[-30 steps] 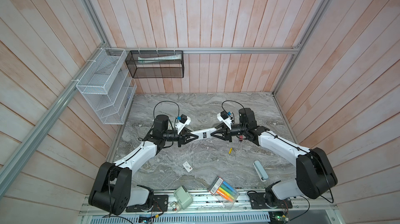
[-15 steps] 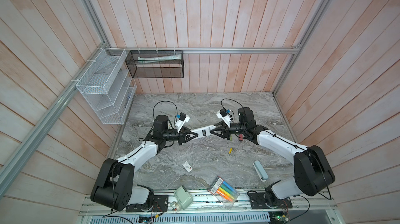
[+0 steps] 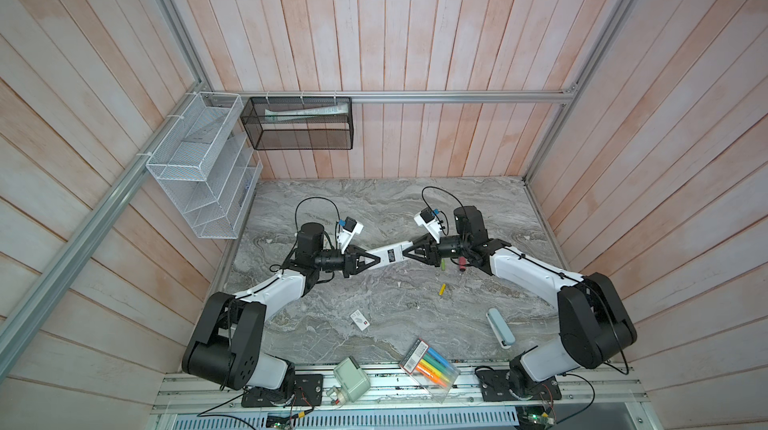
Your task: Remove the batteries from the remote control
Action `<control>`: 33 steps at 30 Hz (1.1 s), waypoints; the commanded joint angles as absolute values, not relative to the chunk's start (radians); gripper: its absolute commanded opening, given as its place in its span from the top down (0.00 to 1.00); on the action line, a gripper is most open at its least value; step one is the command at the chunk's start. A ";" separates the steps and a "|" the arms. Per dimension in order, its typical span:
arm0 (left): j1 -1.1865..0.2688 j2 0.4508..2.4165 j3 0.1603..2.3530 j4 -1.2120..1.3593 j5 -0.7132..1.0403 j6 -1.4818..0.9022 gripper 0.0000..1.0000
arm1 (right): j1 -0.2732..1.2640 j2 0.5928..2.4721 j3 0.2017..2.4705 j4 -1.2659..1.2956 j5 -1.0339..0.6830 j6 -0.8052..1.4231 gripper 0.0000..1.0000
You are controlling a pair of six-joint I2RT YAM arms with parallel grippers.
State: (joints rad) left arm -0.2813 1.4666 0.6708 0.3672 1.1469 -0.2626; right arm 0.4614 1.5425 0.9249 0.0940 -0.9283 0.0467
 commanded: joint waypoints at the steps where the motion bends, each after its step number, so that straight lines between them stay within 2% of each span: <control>1: -0.301 1.495 0.696 0.398 1.203 -0.320 1.00 | 0.466 1.577 0.972 0.116 -0.890 0.106 0.75; 24: -0.295 1.496 0.703 0.398 1.186 -0.347 1.00 | 0.448 1.562 0.958 0.118 -0.885 0.122 0.58; 31: -0.290 1.504 0.700 0.406 1.176 -0.377 1.00 | 0.447 1.566 0.972 0.132 -0.908 0.141 0.56; 33: -0.288 1.507 0.697 0.424 1.169 -0.397 1.00 | 0.448 1.569 0.975 0.132 -0.914 0.147 0.59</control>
